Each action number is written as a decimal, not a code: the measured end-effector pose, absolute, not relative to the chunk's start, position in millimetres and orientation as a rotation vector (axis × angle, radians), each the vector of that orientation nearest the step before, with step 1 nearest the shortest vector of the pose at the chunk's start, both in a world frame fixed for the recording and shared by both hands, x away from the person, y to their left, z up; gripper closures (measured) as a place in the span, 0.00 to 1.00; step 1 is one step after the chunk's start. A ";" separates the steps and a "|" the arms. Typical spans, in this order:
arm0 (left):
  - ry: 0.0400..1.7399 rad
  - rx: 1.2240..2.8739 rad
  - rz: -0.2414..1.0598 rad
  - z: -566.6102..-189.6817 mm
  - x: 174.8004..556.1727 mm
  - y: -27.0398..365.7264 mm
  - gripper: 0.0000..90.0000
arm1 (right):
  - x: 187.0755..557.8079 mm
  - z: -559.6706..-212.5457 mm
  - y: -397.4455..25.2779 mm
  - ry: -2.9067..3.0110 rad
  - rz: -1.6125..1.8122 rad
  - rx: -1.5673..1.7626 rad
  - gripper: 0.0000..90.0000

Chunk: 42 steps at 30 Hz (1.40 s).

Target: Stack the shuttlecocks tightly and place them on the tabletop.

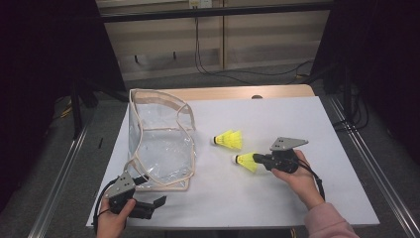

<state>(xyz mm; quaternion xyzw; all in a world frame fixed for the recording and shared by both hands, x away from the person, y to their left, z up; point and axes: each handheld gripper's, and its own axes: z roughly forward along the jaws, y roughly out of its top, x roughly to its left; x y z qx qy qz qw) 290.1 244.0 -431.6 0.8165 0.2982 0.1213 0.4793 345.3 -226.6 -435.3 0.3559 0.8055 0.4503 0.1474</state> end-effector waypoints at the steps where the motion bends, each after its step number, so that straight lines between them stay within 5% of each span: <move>1: 0.725 1.995 0.299 -431.4 290.2 244.3 0.03 | 345.3 -435.7 -226.7 2.319 1.296 1.023 1.00; 30: 0.725 1.974 0.297 -431.6 289.7 244.4 0.03 | 334.5 -428.1 -244.2 2.291 1.355 1.051 0.96; 36: 0.727 1.972 0.299 -431.5 289.6 244.4 0.03 | 332.8 -423.8 -243.7 2.277 1.362 1.052 0.87; 42: 0.728 1.972 0.299 -431.4 289.6 244.5 0.03 | 332.2 -420.5 -244.0 2.269 1.401 1.062 0.67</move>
